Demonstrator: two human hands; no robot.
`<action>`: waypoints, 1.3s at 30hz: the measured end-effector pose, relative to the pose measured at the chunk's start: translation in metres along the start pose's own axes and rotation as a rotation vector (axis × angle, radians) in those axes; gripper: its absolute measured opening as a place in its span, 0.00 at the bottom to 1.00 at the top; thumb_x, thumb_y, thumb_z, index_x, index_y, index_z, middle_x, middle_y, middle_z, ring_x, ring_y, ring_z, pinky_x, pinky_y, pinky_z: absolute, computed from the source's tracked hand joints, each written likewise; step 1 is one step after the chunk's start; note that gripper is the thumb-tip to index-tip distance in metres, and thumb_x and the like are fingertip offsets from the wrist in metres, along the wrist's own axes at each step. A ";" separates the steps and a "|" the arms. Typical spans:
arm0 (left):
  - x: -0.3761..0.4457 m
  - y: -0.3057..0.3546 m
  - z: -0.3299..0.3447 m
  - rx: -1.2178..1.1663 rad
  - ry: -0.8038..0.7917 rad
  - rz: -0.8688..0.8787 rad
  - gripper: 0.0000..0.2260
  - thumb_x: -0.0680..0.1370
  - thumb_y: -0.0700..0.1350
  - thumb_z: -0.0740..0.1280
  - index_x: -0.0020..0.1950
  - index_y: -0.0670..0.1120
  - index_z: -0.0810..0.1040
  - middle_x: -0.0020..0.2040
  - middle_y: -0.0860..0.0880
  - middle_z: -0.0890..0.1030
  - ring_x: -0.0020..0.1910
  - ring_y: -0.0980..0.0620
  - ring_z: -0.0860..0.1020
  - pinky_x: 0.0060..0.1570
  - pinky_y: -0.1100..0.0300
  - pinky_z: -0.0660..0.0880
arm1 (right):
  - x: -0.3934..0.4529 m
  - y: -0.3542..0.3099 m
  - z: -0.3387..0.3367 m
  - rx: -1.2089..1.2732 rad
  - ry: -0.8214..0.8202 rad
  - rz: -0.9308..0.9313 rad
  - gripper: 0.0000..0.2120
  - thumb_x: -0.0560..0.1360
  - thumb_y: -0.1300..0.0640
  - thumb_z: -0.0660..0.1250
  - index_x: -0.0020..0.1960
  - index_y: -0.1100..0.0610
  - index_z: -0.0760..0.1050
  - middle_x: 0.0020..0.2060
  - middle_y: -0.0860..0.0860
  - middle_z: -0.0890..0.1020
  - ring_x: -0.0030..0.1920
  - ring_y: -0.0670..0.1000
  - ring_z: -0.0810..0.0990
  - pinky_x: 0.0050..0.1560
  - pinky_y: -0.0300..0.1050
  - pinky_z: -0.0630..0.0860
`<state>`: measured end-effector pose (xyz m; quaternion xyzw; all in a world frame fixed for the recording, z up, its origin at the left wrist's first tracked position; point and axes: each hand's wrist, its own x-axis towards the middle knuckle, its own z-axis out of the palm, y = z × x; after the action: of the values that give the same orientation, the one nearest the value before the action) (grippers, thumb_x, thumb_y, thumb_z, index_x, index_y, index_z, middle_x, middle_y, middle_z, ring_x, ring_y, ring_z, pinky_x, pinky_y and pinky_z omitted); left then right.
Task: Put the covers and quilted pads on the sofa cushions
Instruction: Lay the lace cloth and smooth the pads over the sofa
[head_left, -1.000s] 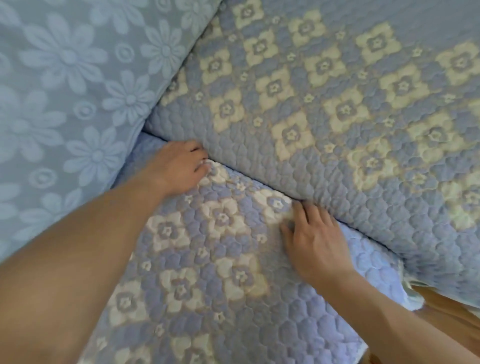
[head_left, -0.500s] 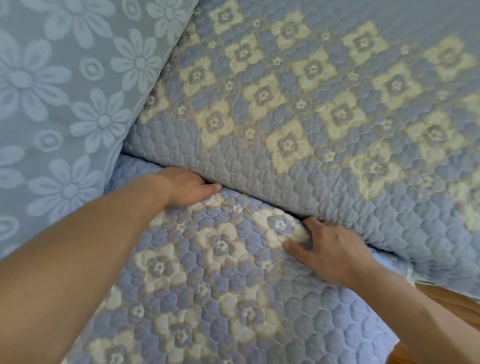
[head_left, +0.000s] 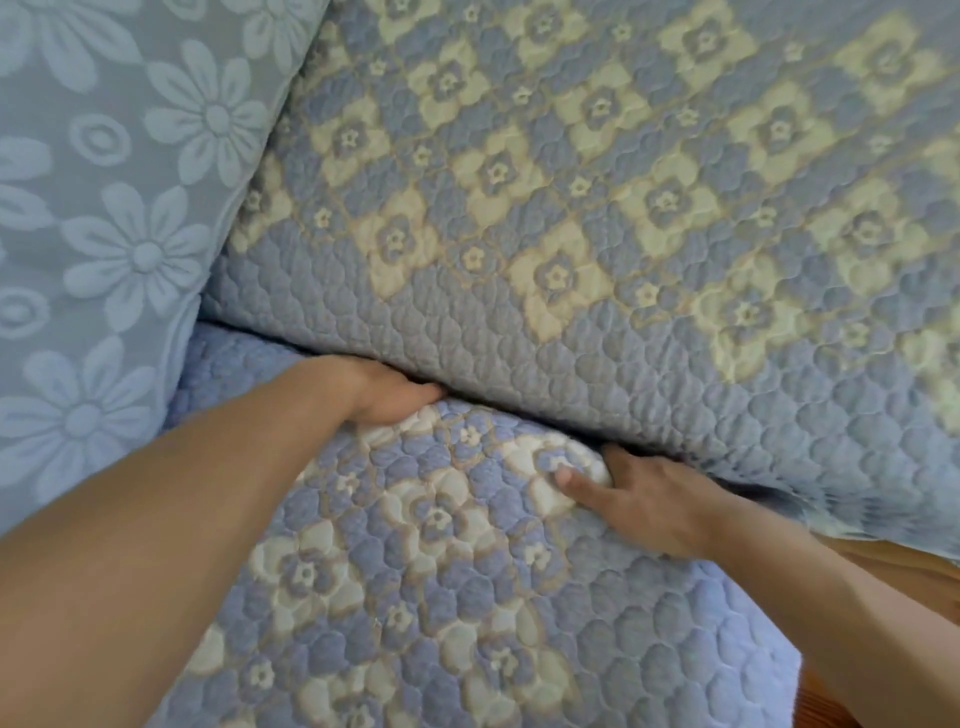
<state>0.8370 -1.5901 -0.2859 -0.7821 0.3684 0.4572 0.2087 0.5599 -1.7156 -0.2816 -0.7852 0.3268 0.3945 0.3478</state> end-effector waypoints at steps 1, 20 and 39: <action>0.006 0.002 0.000 -0.020 0.013 0.018 0.33 0.79 0.71 0.47 0.82 0.61 0.48 0.82 0.55 0.49 0.81 0.50 0.49 0.79 0.49 0.46 | 0.007 0.006 -0.002 0.060 -0.016 0.007 0.47 0.67 0.17 0.43 0.71 0.48 0.67 0.68 0.52 0.74 0.67 0.55 0.73 0.67 0.51 0.69; -0.063 0.102 0.106 -0.005 0.432 -0.090 0.27 0.79 0.68 0.37 0.78 0.68 0.44 0.82 0.53 0.48 0.80 0.45 0.39 0.75 0.37 0.39 | -0.087 0.080 0.051 0.047 0.531 -0.186 0.27 0.82 0.39 0.51 0.76 0.51 0.65 0.73 0.49 0.68 0.74 0.54 0.64 0.74 0.50 0.63; -0.063 0.291 0.064 0.024 0.309 0.296 0.24 0.79 0.59 0.48 0.38 0.48 0.78 0.46 0.47 0.82 0.46 0.45 0.77 0.48 0.51 0.72 | -0.064 0.126 0.033 1.352 0.116 0.076 0.21 0.76 0.39 0.58 0.60 0.47 0.81 0.54 0.47 0.85 0.57 0.48 0.82 0.62 0.50 0.77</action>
<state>0.5579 -1.7103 -0.2601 -0.7777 0.5123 0.3530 0.0898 0.4176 -1.7429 -0.2786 -0.4030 0.5471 0.0724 0.7301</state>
